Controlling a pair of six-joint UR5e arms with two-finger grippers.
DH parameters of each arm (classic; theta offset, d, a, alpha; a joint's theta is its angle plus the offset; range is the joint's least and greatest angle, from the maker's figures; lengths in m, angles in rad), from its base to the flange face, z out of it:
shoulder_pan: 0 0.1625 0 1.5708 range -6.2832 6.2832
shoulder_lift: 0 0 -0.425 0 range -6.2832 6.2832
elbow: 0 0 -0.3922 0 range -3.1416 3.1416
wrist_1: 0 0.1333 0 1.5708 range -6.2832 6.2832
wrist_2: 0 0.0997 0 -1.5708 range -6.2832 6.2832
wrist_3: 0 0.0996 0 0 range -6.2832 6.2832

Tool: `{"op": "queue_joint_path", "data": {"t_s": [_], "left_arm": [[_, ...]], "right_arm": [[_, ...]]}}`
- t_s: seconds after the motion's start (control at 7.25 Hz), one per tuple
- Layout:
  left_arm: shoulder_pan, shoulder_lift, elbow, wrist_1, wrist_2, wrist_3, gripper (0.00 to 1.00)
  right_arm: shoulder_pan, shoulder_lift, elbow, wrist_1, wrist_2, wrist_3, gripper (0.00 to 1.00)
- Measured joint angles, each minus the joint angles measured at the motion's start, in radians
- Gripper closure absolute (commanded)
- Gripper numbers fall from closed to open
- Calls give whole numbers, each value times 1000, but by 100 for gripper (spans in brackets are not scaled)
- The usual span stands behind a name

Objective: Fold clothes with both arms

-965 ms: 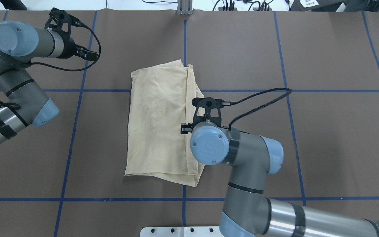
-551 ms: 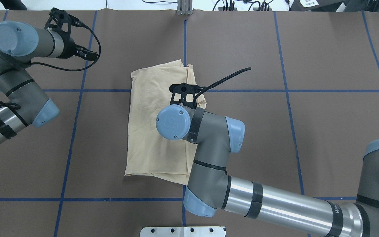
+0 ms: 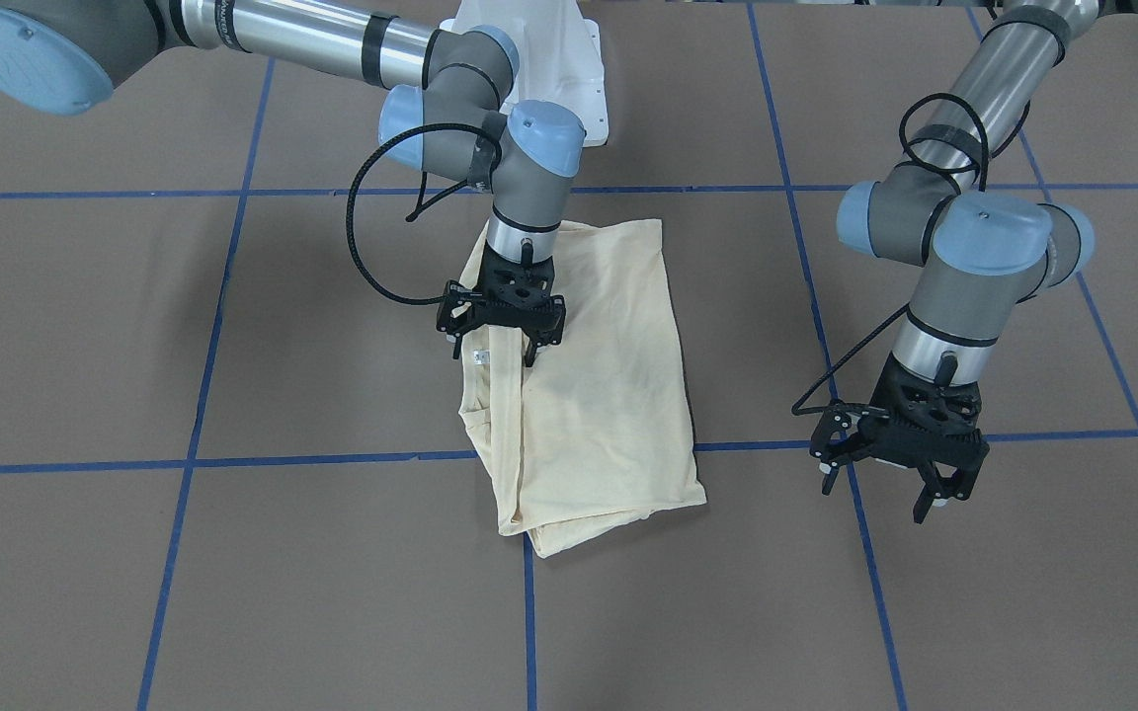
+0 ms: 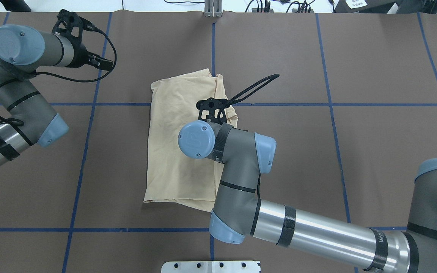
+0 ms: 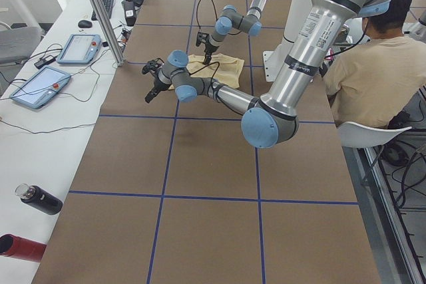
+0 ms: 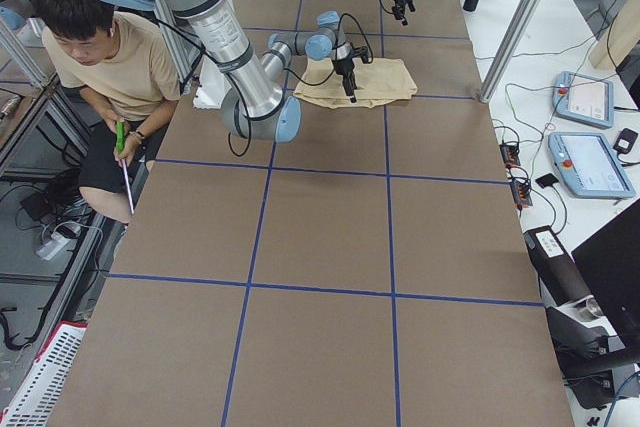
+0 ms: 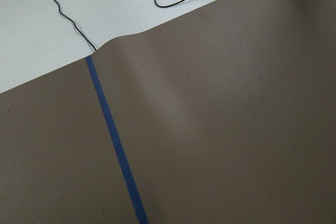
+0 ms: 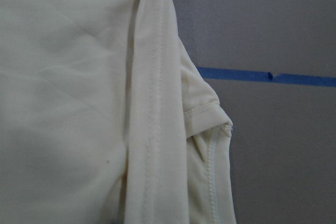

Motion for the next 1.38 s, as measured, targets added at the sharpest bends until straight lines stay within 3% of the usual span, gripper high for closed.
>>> {"op": "queue_joint_path", "data": {"t_s": [0.83,1.38], "left_arm": [[4,0,1,0,0,-17,0],[5,0,1,-2,-1,-27,0]], "right_arm": [[69,-62,60,-76,48,-152,0],[89,-308,316,-70,49,-250,0]]}}
